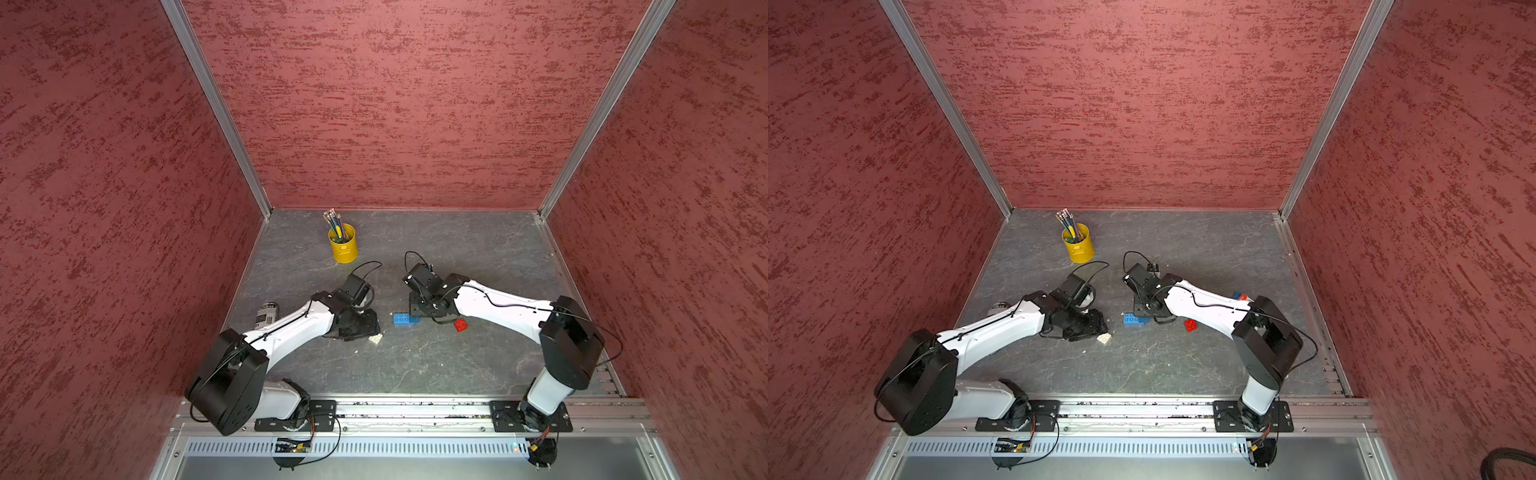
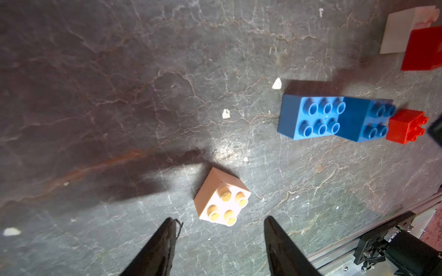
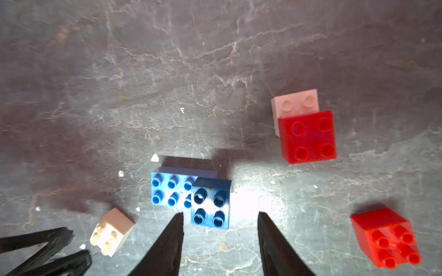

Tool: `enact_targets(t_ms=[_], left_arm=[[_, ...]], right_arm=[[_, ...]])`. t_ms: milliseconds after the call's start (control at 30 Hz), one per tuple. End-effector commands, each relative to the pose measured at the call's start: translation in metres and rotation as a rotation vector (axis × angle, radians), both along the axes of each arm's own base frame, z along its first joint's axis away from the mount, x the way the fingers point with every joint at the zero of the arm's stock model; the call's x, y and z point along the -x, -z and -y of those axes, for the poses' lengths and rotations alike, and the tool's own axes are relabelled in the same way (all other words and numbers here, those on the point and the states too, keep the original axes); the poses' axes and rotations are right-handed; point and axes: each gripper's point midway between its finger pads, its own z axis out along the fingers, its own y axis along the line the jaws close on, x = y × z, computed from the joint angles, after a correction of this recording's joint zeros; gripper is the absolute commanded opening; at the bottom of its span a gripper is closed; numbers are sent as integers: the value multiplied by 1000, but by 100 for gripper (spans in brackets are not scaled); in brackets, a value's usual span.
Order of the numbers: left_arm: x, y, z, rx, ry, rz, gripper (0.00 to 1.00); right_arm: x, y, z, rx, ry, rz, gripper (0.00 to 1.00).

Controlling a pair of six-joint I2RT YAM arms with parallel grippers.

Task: Assemble the letter y with lego
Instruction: Pick up the lego brick from the center of the board.

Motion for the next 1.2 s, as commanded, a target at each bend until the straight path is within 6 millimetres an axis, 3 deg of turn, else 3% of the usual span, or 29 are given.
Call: enact_targets(t_ms=[0, 267, 567, 1167], left_arm=[[0, 1, 3, -29, 14, -2, 61], [1, 12, 14, -103, 79, -7, 58], [5, 16, 26, -180, 148, -19, 44], [-10, 19, 28, -244, 93, -18, 46]], right_arm=[[-3, -7, 9, -18, -8, 32, 53], [1, -5, 26, -16, -14, 37, 52], [2, 4, 33, -7, -20, 25, 52], [3, 17, 33, -18, -33, 4, 51]])
